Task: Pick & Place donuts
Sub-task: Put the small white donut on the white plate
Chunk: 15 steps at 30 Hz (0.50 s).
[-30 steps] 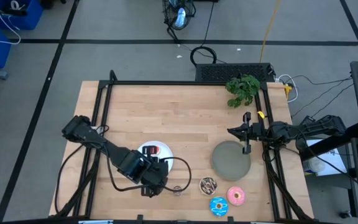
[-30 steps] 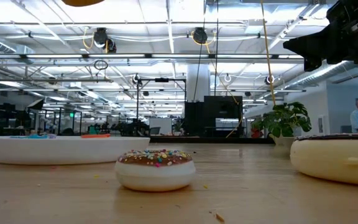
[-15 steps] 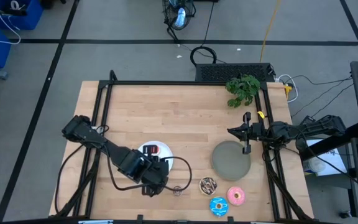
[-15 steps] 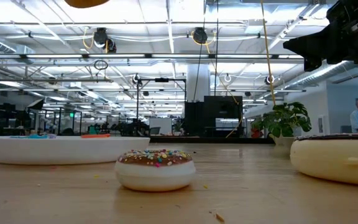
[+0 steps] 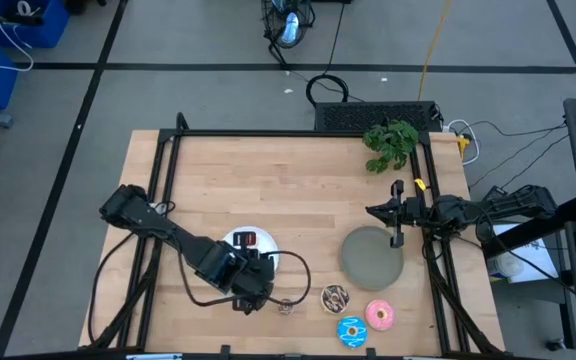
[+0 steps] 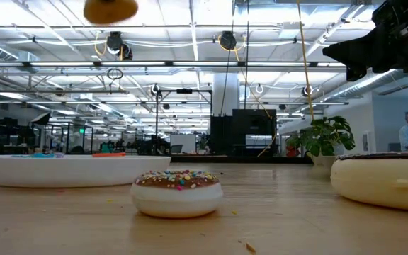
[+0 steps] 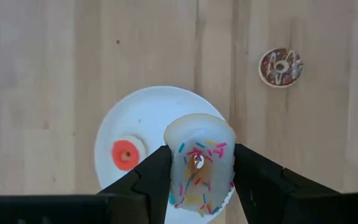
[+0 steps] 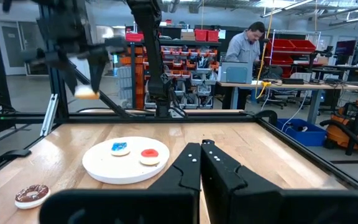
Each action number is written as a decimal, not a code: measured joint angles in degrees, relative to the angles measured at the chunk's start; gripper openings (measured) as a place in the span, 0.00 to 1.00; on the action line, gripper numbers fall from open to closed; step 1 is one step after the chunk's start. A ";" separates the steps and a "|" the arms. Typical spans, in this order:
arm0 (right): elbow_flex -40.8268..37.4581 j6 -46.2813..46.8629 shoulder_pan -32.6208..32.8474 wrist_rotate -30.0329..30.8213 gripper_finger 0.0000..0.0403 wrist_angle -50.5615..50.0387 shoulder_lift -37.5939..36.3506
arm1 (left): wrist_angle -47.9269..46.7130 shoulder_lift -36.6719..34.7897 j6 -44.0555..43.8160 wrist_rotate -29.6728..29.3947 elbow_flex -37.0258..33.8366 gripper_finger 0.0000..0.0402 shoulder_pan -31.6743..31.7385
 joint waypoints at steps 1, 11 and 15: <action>0.02 0.00 0.01 0.00 0.00 0.00 0.01 | 1.33 0.02 0.69 0.95 -1.59 0.41 0.34; 0.01 -0.14 0.00 0.00 0.00 0.00 0.01 | 15.94 0.11 4.07 7.16 -19.57 0.41 3.73; 0.00 -0.22 0.00 0.00 0.00 0.00 -0.01 | 22.42 0.11 3.38 10.41 -24.96 0.41 5.28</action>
